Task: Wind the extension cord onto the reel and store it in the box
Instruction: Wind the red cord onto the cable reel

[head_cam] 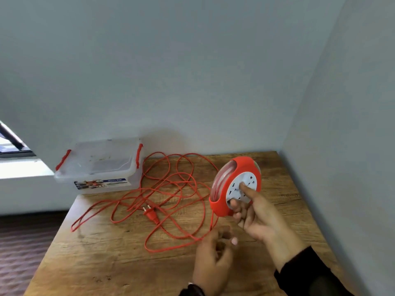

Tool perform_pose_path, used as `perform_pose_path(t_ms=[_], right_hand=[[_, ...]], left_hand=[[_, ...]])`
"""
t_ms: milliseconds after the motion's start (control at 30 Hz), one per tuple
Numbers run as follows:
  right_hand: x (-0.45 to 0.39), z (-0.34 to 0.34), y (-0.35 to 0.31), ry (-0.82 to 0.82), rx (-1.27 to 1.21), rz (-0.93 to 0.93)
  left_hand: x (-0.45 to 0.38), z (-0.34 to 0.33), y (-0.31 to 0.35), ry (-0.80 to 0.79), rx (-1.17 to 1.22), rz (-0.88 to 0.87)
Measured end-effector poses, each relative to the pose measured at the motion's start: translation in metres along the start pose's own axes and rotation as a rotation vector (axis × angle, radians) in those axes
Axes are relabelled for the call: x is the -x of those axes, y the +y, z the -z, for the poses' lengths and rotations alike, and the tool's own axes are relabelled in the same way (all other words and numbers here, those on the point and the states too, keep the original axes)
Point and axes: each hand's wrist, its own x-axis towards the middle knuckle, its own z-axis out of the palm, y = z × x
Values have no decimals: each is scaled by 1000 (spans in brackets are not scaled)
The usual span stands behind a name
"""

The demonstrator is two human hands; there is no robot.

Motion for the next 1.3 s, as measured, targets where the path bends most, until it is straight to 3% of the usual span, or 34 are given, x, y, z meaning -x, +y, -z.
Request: perform_pose_path(t_ms=[33,100,267,367,433,500,600,767,900,1100,1200,1300], right_hand=[[2,-3,3,-11,-34,-1],[5,-9,10,-26,-114,9],[-7,-18,18,-78,-224,61],[-17,-15,23,-166,-84,33],[-27,-8,22,-120,205,102],[-46,7,17,16,485,319],[-74,28,13,190,713,851],[-91,35,41,149,975,1462],[-87,34,47,46,1367,1426],[-78,39,52,197,1748,1371],[-77,39,54,220,1879,1393],[-79,38,58,125,1929,1357]], left_hand=[[-3,2,-4,-6,143,117],[-18,6,-7,-3,374,190],[-53,10,-9,80,575,134],[-77,11,-24,223,549,79],[-94,17,-29,279,570,49],[-107,24,-35,292,590,43],[-116,29,-47,248,571,48],[-110,27,-63,172,547,32],[-108,30,-66,104,482,-19],[-105,38,-61,45,513,-10],[-106,51,-52,-30,399,-49],[-103,66,-46,-140,308,-78]])
